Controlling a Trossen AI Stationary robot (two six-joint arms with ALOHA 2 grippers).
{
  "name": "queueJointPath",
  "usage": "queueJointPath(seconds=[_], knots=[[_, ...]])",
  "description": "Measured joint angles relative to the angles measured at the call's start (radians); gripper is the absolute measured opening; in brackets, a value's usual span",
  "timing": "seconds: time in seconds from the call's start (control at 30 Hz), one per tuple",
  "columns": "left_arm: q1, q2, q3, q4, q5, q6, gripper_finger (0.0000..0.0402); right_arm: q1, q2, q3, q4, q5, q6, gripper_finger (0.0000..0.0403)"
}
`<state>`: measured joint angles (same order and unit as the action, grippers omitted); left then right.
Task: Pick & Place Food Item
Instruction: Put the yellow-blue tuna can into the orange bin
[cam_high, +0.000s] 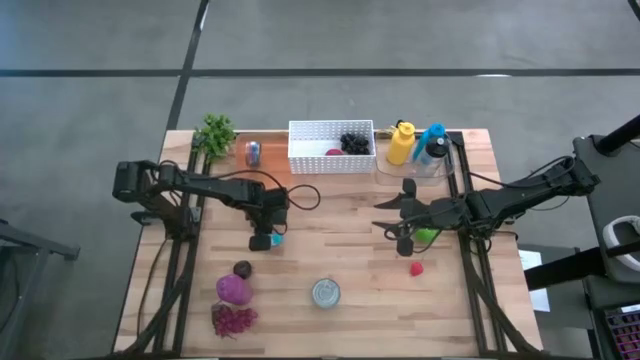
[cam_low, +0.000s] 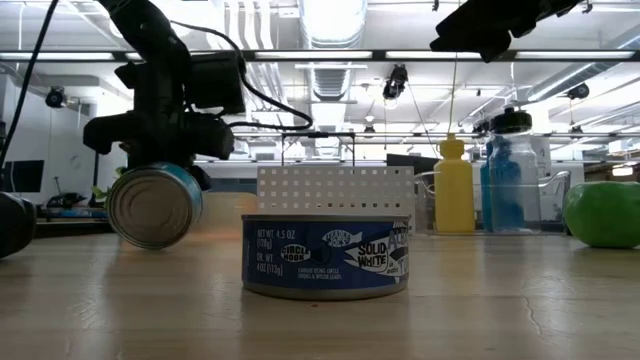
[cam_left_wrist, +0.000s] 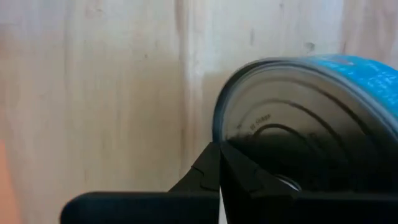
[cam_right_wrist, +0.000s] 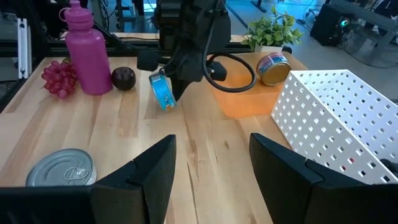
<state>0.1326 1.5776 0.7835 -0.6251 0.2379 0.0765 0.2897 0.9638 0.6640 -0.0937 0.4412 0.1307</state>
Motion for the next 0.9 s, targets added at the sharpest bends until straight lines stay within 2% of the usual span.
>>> queueJointPath(seconds=[0.13,0.27,0.9], knots=[[0.000,0.000,-0.004,0.001,0.008,0.000,0.0000,0.000,0.000,0.000,0.000,0.000,0.000,0.0199],[-0.001,0.001,-0.005,0.007,-0.040,0.003,0.0000,0.000,0.000,0.000,0.000,0.000,0.000,0.0199],[0.000,-0.002,0.022,-0.019,-0.114,0.054,0.0001,0.000,0.000,0.000,0.003,0.000,0.000,0.0199]])
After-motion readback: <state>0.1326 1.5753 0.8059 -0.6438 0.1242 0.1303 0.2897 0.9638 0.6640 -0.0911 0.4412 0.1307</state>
